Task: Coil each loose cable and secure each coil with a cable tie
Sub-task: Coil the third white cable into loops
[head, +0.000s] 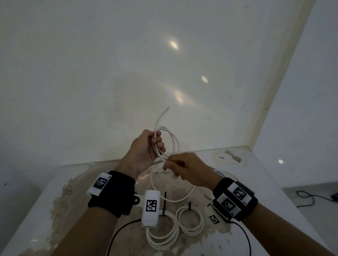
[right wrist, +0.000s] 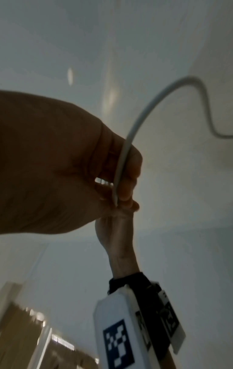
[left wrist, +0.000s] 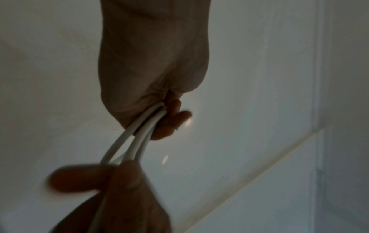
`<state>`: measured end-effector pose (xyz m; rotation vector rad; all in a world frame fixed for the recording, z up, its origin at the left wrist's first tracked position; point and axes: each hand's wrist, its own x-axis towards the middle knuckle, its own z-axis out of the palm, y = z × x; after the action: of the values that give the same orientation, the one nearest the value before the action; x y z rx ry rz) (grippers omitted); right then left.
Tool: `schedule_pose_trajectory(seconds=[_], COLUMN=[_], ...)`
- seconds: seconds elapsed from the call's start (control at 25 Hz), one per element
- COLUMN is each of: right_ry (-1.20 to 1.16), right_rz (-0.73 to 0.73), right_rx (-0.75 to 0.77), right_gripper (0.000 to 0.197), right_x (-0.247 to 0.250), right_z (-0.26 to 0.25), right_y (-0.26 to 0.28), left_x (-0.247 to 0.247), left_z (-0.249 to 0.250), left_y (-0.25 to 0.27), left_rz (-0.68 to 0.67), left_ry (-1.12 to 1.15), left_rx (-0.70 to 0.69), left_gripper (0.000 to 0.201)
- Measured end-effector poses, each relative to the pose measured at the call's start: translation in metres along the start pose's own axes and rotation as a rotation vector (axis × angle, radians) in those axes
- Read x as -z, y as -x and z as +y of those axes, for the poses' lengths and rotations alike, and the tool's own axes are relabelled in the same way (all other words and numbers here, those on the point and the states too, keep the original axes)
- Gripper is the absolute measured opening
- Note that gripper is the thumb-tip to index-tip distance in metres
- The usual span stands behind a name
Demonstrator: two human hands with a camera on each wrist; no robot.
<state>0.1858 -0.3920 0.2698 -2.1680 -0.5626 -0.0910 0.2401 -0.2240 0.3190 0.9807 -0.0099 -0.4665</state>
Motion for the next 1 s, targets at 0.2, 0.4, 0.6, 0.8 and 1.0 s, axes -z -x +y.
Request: schedule_pose_trajectory(seconds=[0.2,0.4,0.6,0.8,1.0], right_ry=[0.111,0.432,0.465,0.482,0.080], right_rz=[-0.246,-0.210,-0.021,0.096,0.443], right_rx=[-0.204,-0.314,-0.408,-0.600,-0.464], right_gripper=[0.051,0.078,0.061,0.043,0.027], right_x=[0.015,0.071,0.105,0.139,0.106], right_z=[0.054,0.086,0.079,0.098,0.049], right_y=[0.022,0.004,-0.018,-0.005,-0.009], left_x=[0.018,0.028,0.036,0.062,0.043], left_z=[0.014,0.011,0.028,0.042,0.003], left_y=[0.011,0.019,0.018,0.022,-0.001], left_rz=[-0.080,-0.096,0.045,0.182,0.161], left_ry=[-0.076,-0.219,-0.451,-0.576,-0.372], left_rx=[0.056,0.088,-0.055,-0.159,-0.076], left_gripper=[0.032,0.043,0.042,0.040,0.036])
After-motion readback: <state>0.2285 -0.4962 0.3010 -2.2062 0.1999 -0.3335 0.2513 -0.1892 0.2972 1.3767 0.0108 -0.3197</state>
